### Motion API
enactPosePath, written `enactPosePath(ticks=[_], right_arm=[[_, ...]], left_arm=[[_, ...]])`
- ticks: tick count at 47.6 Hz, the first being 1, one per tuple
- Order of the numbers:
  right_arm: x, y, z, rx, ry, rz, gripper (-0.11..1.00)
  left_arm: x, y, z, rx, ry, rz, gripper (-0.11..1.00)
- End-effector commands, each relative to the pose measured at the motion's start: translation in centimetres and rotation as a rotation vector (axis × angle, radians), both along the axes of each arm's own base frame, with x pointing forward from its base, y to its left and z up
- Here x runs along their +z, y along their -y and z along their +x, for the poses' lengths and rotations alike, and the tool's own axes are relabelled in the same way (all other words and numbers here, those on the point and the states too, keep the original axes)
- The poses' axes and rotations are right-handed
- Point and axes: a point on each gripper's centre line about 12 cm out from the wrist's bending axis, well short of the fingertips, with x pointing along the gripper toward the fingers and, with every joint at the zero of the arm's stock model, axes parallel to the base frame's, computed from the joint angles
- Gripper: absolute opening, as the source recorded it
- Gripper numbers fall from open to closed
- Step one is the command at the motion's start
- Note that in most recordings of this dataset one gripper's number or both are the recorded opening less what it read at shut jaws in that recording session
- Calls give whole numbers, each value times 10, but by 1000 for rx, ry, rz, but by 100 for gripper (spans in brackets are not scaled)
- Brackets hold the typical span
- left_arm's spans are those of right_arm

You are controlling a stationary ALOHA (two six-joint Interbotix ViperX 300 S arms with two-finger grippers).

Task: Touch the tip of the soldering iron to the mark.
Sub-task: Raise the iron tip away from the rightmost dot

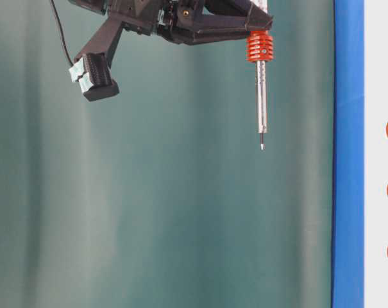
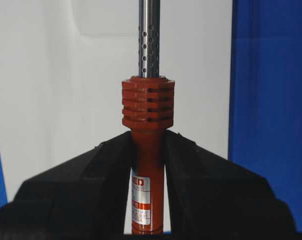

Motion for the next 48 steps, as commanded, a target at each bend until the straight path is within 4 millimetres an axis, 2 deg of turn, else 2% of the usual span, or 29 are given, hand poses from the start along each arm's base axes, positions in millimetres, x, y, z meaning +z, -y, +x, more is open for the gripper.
enactPosePath(ticks=[1,10,23,43,48], right_arm=[[15,1,1,-4,49,-13,6],[15,-2,0,-6,47,0,6],[13,-28,-4,-29,58,47,6],[8,-121,-5,35,67,150,6],[7,-139,-7,42,69,163,6]], left_arm=[[4,0,1,1,11,0,0],[3,0,1,0,9,-2,0],[4,0,1,1,11,-2,0],[4,0,1,0,17,-3,0],[4,0,1,0,17,-3,0]])
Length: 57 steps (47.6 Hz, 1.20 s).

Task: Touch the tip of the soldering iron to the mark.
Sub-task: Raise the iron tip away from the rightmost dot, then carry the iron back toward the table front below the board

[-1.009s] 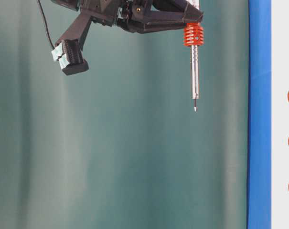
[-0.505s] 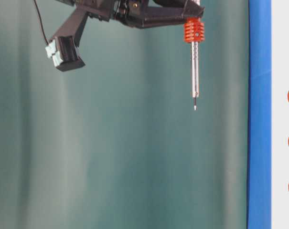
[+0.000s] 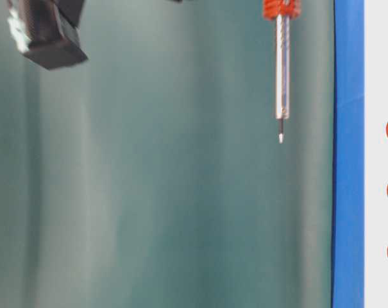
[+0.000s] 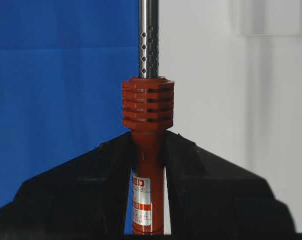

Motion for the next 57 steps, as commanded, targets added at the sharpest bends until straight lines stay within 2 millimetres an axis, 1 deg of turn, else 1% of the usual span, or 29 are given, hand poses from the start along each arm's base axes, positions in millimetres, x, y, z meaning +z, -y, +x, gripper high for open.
enactPosePath(ticks=[1,8,17,21,30,36,40,45,57], right_arm=[[7,-15,-1,17,29,5,6],[6,-37,-2,10,35,9,6],[1,-56,-3,0,33,12,6],[-1,-60,-2,0,28,14,6],[-1,-60,0,3,32,4,6],[0,-60,7,5,44,-11,6],[0,-60,18,3,56,-28,6],[0,-59,37,-4,65,-50,6],[0,-57,94,-38,101,-62,6]], left_arm=[[4,0,1,-2,17,0,0],[4,0,1,-2,17,-2,0],[4,0,1,-1,15,-14,0],[4,0,1,-1,12,-14,0],[4,0,1,0,12,-17,0],[4,0,1,-2,12,-15,0],[4,0,1,-1,12,-15,0],[4,0,1,-2,14,-15,0],[5,0,1,-1,17,-15,0]])
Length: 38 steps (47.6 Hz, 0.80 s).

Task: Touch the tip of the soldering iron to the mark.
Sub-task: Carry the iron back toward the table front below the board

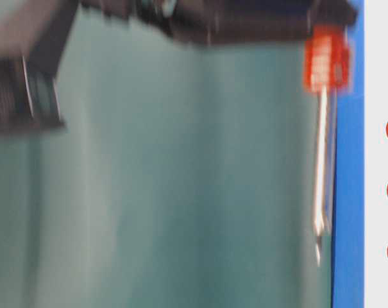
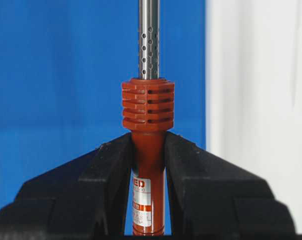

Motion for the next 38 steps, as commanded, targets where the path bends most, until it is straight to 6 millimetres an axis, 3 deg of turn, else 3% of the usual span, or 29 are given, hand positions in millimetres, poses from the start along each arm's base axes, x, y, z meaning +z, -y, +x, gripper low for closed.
enactPosePath(ticks=[1,10,18,38], right_arm=[[16,-1,22,-2,63,11,6],[12,-3,38,10,61,4,6],[-4,-5,45,10,58,18,6],[-87,-22,59,73,81,110,6]], left_arm=[[4,0,1,0,15,-2,0],[6,0,-1,0,23,0,0],[8,0,-2,-2,31,0,0],[5,0,-2,0,25,-2,0]])
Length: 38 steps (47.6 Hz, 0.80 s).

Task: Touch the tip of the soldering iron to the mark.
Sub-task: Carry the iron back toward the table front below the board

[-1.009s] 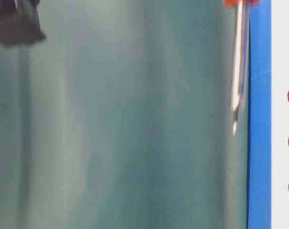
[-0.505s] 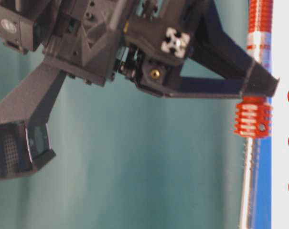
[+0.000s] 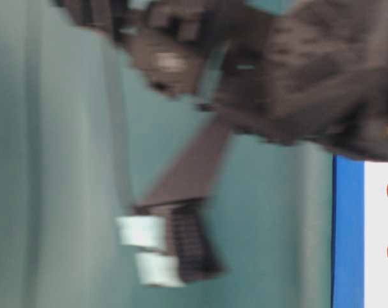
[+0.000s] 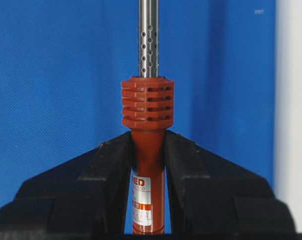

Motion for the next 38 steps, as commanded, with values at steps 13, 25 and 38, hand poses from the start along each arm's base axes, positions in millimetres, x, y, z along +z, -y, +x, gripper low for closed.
enactPosePath(ticks=[13,25,38], right_arm=[[-23,-13,10,42,85,71,6],[-28,-15,9,49,78,68,6],[-27,-15,9,44,76,70,41]], left_arm=[[3,0,1,-2,9,0,0],[4,0,1,0,12,0,0],[4,0,1,-2,11,0,0]])
